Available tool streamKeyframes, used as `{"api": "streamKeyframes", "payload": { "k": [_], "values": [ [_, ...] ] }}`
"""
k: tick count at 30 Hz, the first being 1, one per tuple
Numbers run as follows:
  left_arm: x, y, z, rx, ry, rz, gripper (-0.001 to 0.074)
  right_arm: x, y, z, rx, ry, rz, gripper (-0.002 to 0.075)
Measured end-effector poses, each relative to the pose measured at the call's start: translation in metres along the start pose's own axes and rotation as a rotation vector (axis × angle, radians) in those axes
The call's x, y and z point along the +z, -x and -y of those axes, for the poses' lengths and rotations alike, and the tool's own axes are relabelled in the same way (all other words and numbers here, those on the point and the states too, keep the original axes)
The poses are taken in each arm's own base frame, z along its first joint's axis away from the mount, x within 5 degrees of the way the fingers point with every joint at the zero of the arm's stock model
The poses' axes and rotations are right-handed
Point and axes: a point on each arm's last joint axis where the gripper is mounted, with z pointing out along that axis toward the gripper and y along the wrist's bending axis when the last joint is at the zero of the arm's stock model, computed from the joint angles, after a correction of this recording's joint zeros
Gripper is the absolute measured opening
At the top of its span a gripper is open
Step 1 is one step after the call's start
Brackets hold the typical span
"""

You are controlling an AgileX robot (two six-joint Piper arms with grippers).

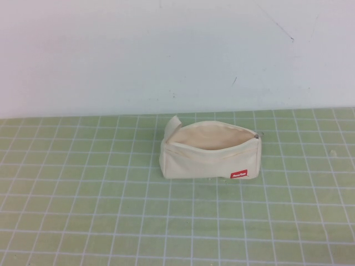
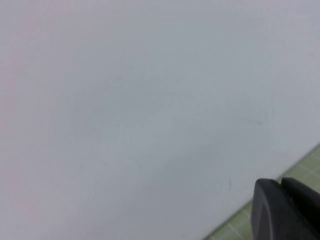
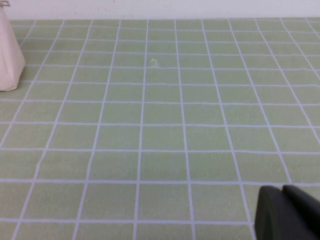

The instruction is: Put eraser into pencil case

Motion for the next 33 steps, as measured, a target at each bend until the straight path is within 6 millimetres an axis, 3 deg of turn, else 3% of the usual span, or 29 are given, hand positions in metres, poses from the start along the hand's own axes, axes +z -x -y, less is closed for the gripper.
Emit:
{"api": "streamKeyframes", "payload": {
  "k": [5, 9, 20, 25, 33],
  "values": [
    [-0.04, -0.049, 0.013, -0.047, -0.046, -0.037, 0.0, 0.0, 0.0, 0.0, 0.0, 0.0, 0.0, -0.0001],
    [-0.056, -0.089, 0.023, -0.064, -0.072, -0.101, 0.0, 0.0, 0.0, 0.0, 0.0, 0.0, 0.0, -0.0001],
    [-0.053, -0.19, 0.052, -0.18, -0.139, -0.341, 0.0, 0.0, 0.0, 0.0, 0.0, 0.0, 0.0, -0.0001],
    [-0.068, -0.241, 0.052, -0.289, -0.001, -0.196, 0.0, 0.0, 0.0, 0.0, 0.0, 0.0, 0.0, -0.0001],
    [-0.099, -0.305, 0.05, -0.4, 0.32, -0.026, -0.0001, 0.0, 0.0, 0.0, 0.0, 0.0, 0.0, -0.0001]
  ]
}}
